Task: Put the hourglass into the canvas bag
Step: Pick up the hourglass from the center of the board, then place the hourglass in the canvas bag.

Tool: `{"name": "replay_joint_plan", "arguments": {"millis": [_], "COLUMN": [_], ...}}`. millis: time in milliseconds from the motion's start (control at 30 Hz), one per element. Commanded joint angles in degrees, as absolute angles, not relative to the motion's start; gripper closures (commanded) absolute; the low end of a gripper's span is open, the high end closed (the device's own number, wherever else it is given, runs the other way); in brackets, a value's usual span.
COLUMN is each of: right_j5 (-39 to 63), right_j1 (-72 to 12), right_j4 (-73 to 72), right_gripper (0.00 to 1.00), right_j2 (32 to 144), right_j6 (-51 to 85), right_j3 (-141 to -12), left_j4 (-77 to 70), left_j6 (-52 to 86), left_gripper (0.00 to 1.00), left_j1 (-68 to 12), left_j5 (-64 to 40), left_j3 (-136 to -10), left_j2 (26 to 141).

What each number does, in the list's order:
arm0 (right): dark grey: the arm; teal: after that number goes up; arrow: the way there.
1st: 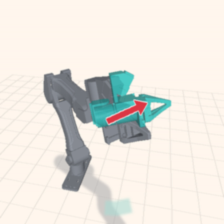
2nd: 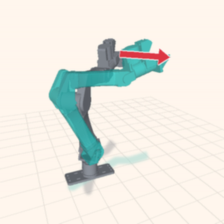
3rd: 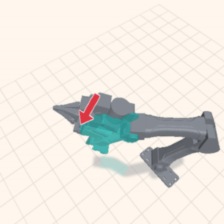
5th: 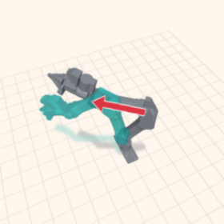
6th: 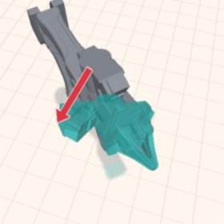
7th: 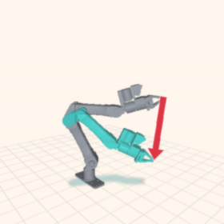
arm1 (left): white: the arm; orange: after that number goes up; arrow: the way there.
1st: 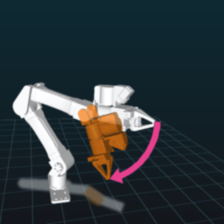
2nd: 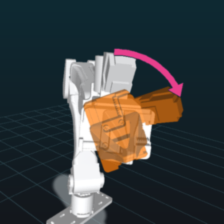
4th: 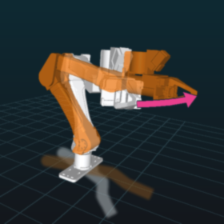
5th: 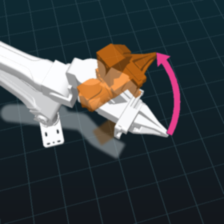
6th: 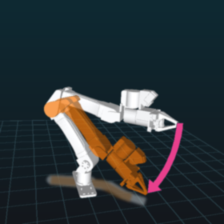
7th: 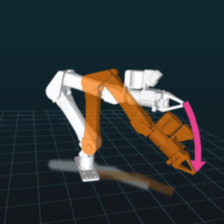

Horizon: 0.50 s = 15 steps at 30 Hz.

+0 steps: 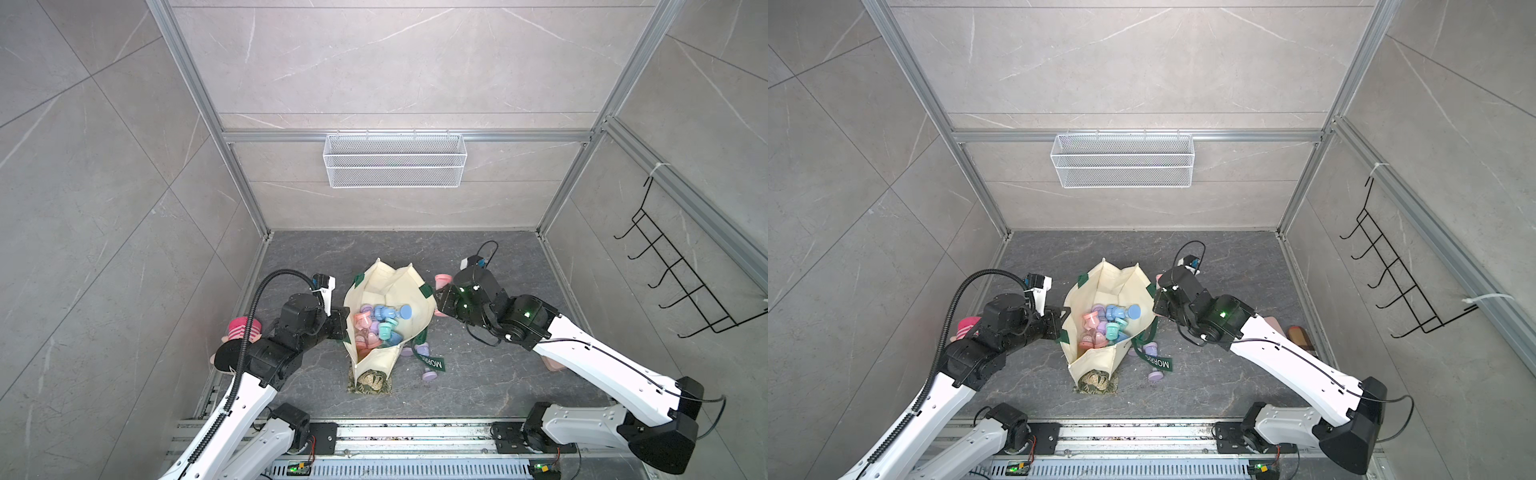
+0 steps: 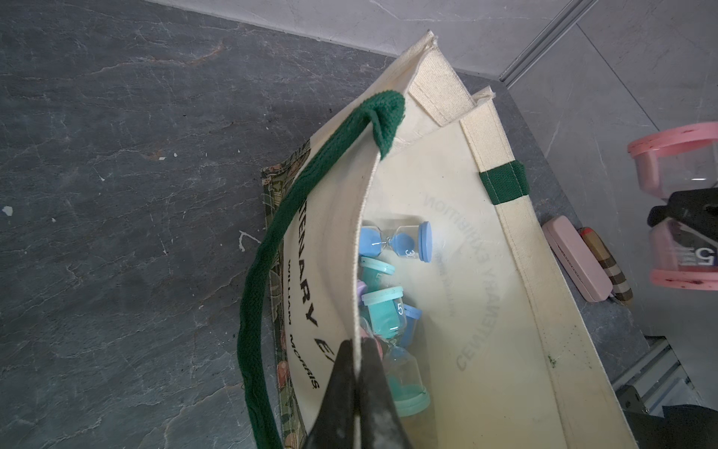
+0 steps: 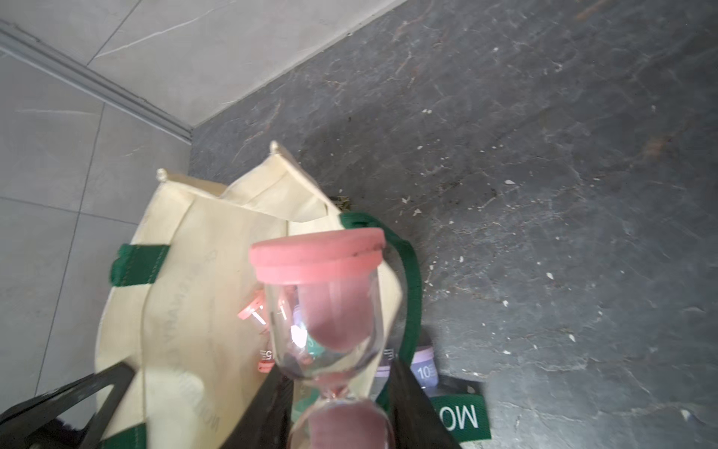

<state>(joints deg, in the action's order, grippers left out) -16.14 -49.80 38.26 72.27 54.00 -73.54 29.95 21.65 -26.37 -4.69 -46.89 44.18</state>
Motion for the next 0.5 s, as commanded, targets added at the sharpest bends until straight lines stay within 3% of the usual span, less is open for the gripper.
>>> {"name": "replay_joint_plan", "arguments": {"millis": [0,467], "right_j5": [-19.24,-20.22], "right_j1": [-52.09,-56.94], "right_j4": [36.91,36.26], "right_gripper": [0.90,0.91], "right_j2": [75.05,81.33], "right_j6": [51.23,48.72], "right_j3": [-78.48,-87.89], "left_j4": [24.65,24.48], "left_j6": [21.05,21.02], "left_gripper": [1.00,1.00], "left_j1": [-26.40,-26.36], "left_j5": [-5.36,-5.56], "left_j3": [-47.88,-47.88], "left_j2": [43.15,43.68]}}
